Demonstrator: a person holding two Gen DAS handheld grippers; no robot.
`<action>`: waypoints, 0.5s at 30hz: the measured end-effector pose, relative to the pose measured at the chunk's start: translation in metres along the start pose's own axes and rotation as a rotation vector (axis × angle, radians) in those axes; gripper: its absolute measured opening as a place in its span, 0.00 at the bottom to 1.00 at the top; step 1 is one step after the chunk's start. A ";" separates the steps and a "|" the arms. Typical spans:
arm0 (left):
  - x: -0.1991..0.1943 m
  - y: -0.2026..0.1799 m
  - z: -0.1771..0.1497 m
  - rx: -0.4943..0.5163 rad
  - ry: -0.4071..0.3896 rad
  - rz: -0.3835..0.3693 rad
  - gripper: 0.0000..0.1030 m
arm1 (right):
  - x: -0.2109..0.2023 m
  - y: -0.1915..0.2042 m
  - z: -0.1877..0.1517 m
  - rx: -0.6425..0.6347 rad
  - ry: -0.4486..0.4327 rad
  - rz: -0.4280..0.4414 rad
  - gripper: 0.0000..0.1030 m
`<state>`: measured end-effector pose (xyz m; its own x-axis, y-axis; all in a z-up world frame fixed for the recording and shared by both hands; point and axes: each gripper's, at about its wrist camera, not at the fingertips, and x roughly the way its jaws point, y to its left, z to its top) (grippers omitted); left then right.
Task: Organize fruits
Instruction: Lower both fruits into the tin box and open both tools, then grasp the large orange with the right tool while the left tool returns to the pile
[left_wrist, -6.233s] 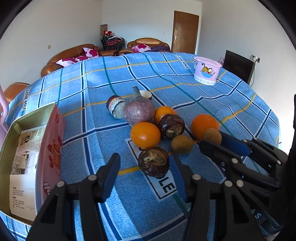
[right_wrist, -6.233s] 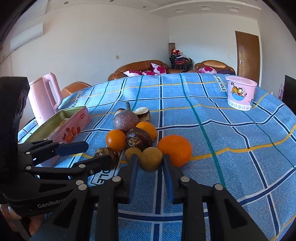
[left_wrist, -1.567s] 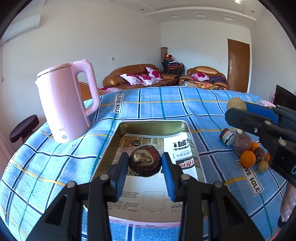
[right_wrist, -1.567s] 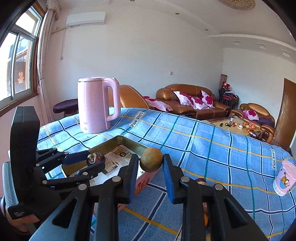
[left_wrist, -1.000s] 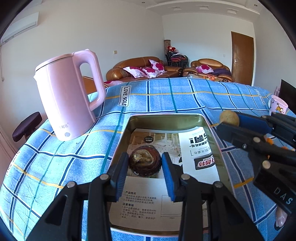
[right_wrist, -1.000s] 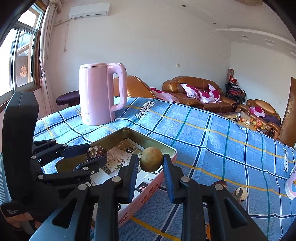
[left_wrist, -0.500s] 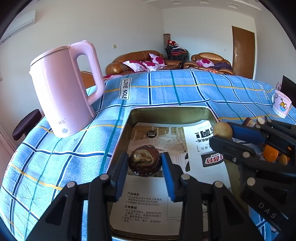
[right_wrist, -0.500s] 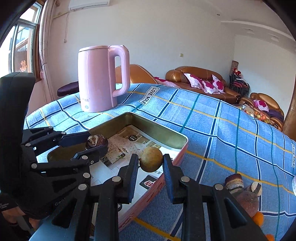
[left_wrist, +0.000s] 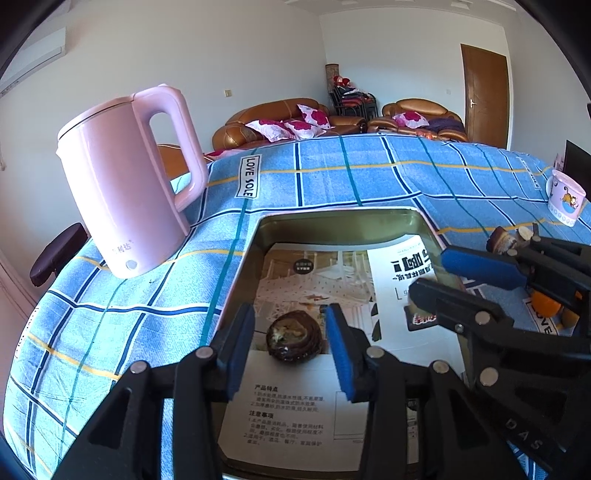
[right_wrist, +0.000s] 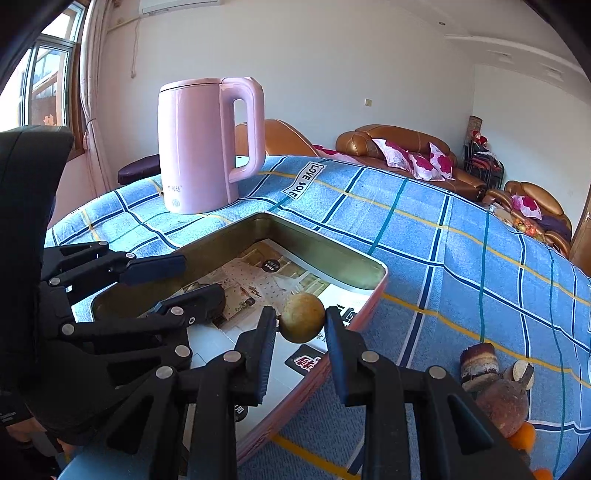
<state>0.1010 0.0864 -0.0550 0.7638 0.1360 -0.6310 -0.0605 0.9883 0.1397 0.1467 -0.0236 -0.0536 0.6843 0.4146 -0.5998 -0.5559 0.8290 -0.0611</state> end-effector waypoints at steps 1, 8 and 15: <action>-0.001 0.002 0.000 -0.008 -0.003 0.008 0.49 | -0.001 -0.001 0.000 0.004 -0.005 -0.003 0.31; -0.024 0.003 -0.004 -0.045 -0.057 -0.026 0.74 | -0.018 -0.014 -0.008 0.050 -0.028 -0.015 0.52; -0.052 -0.039 -0.002 -0.022 -0.114 -0.135 0.84 | -0.073 -0.043 -0.044 0.073 -0.054 -0.135 0.55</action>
<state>0.0622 0.0407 -0.0296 0.8339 -0.0054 -0.5519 0.0346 0.9985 0.0425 0.0997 -0.1059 -0.0425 0.7759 0.3158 -0.5461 -0.4228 0.9028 -0.0786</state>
